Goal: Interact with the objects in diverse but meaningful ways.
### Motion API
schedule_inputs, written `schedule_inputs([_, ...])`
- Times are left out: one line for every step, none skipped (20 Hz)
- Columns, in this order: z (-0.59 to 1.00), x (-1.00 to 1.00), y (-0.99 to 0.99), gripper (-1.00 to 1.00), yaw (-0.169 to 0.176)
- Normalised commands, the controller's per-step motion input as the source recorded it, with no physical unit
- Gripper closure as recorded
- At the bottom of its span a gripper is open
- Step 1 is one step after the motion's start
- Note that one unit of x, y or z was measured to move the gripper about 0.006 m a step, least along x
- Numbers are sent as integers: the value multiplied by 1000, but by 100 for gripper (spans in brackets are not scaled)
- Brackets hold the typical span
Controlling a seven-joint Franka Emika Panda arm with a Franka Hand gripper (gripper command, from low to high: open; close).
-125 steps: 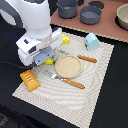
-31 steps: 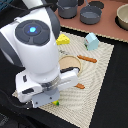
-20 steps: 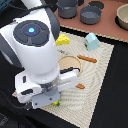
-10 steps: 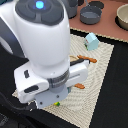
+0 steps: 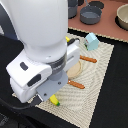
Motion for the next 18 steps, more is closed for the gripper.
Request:
schedule_inputs([0,-900,283,-100,93])
schedule_inputs([0,-840,309,-100,52])
schedule_inputs([0,-806,251,-100,0])
schedule_inputs([0,-829,200,-100,-49])
schedule_inputs([0,-846,169,-100,-77])
schedule_inputs([0,-846,180,-100,-78])
schedule_inputs([0,-869,180,-100,-76])
schedule_inputs([0,-917,151,-100,-66])
schedule_inputs([0,-937,134,-100,-46])
schedule_inputs([0,-917,140,-100,-34])
schedule_inputs([0,-906,111,-100,-29])
schedule_inputs([-20,-891,83,-100,-27])
schedule_inputs([-63,-851,43,-100,-29])
schedule_inputs([-86,-809,54,-100,-31])
schedule_inputs([-83,-780,89,-100,-28])
schedule_inputs([-97,-769,123,-100,-21])
schedule_inputs([-120,-774,123,-100,-10])
schedule_inputs([-151,-789,114,-100,-7])
